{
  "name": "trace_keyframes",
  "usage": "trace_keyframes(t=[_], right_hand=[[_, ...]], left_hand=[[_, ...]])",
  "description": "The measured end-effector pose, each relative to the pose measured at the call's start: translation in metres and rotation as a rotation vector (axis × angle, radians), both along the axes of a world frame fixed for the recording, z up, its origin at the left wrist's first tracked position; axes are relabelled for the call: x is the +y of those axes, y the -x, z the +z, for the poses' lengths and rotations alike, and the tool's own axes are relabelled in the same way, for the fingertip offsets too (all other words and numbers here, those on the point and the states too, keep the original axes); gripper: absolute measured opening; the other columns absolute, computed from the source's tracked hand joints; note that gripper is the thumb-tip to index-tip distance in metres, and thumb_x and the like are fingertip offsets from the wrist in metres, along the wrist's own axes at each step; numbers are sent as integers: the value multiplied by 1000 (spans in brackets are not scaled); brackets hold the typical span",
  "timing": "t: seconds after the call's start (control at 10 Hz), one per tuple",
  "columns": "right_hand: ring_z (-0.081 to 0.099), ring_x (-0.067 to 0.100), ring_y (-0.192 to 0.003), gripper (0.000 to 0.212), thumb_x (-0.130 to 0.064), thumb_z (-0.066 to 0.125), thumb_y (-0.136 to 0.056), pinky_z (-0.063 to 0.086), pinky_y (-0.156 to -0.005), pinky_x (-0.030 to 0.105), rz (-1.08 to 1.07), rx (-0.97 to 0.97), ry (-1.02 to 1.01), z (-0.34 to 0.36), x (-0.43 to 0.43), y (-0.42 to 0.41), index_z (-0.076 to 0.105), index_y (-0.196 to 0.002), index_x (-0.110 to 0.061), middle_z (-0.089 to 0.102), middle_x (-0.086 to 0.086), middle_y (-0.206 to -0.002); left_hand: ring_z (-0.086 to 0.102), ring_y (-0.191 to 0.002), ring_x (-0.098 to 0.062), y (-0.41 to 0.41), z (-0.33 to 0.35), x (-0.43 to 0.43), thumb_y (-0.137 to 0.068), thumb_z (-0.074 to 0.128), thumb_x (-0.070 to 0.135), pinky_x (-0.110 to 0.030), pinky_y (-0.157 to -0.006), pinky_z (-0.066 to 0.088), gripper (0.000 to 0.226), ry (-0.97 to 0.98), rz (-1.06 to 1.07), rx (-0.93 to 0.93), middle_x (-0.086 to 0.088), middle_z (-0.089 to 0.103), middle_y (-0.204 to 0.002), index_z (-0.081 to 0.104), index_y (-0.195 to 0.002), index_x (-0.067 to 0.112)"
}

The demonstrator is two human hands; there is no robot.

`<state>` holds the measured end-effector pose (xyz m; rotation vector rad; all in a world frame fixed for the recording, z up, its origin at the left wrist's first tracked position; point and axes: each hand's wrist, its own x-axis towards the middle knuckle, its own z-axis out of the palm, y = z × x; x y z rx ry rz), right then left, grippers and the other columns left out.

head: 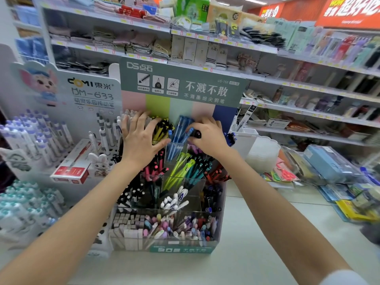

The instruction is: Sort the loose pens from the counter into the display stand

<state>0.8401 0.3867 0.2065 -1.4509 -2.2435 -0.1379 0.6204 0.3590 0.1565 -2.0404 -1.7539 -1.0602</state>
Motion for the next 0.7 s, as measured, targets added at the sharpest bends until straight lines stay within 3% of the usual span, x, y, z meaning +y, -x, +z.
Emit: trace_keyframes(t=[0.1,0.2,0.3,0.5,0.6,0.7], right_hand=[[56,25,-98,20,-14,67,-84,42,-92,39,0,301,32,3,-5,-15,65,-103,-12,63,-1,-96],[59,26,-93,17,-8,67,-84,48,-88,46,-21,264,-83,-3,-11,-24,70,-101,-9,68,4,-96],[58,35,-105,29,-11,67,-87,47,-93,47,-26,103,-167,-16,-14,-23,69,-115,-3,69,12,-111],[55,33,-113,34,-8,61,-92,39,-101,35,-14,226,-20,-5,-24,-24,63,-125,-2,66,15,-120],[55,33,-115,41,-7,66,-87,39,-103,36,-17,238,-97,-5,-30,-23,61,-126,-1,65,15,-121],[56,20,-112,42,-12,63,-91,42,-101,30,2,304,-108,-1,-53,-17,58,-132,-8,63,8,-125]], left_hand=[[21,-145,-30,2,1,-1,-84,40,72,-47,-120,-6,76,6,-6,15,-16,42,-146,54,-136,19],[22,-144,-31,4,0,0,-85,37,74,-47,-119,-6,78,7,4,40,-16,42,-146,54,-137,19],[22,-144,-31,3,-1,0,-86,38,76,-47,-119,-7,79,15,13,44,-15,42,-146,54,-137,19],[25,-146,-32,4,8,-6,-84,58,61,-44,-120,-6,69,44,-20,7,-18,41,-149,53,-137,17],[26,-146,-32,3,14,-10,-84,65,54,-45,-122,-1,67,45,-54,-51,-19,38,-151,52,-138,16],[35,-140,-33,7,21,-23,-85,70,45,-47,-120,14,61,-3,-76,-78,-18,44,-146,54,-134,14]])
